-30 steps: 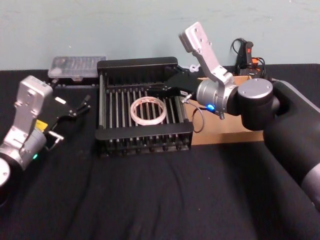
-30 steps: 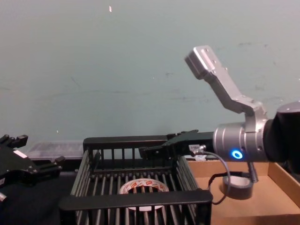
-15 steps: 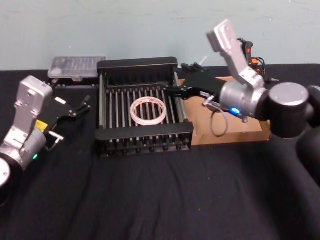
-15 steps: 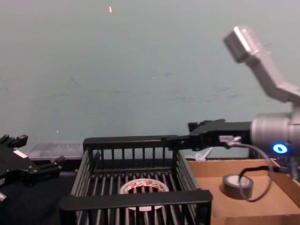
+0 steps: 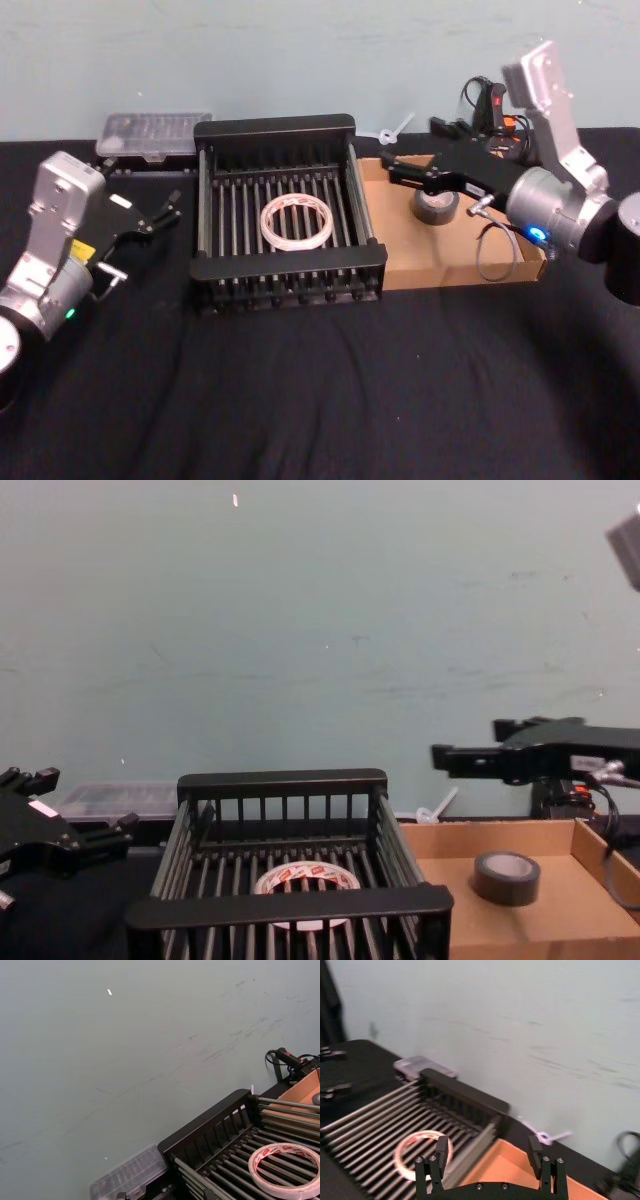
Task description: Pick up the white tape and place it into the black box , Pick up the silver tape and place it into the brown box.
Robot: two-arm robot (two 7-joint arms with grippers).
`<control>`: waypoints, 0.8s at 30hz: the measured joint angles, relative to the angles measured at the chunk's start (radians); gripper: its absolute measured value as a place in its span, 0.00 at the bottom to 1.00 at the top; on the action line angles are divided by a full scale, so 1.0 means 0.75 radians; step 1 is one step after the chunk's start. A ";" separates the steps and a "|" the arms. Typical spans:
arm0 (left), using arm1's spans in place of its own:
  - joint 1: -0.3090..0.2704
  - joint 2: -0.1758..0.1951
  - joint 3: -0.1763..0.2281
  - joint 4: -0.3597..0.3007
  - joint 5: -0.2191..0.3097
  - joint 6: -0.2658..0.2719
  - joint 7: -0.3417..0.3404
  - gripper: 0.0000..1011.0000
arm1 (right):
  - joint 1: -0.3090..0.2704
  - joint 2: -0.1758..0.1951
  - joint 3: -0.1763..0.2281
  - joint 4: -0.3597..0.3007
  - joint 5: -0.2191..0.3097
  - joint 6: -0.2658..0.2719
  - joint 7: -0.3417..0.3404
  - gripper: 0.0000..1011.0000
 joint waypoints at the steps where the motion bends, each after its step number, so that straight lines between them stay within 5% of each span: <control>1: 0.000 0.000 0.000 0.000 0.000 0.000 0.000 0.99 | -0.008 0.001 0.007 -0.004 0.000 -0.004 -0.015 0.99; 9: 0.000 0.000 0.000 0.000 0.000 0.000 0.000 0.99 | -0.075 -0.024 0.069 -0.010 -0.082 -0.072 -0.194 0.99; 24: 0.000 0.000 0.000 0.000 0.000 0.000 0.000 0.99 | -0.099 -0.070 0.058 0.113 -0.274 -0.180 -0.330 0.99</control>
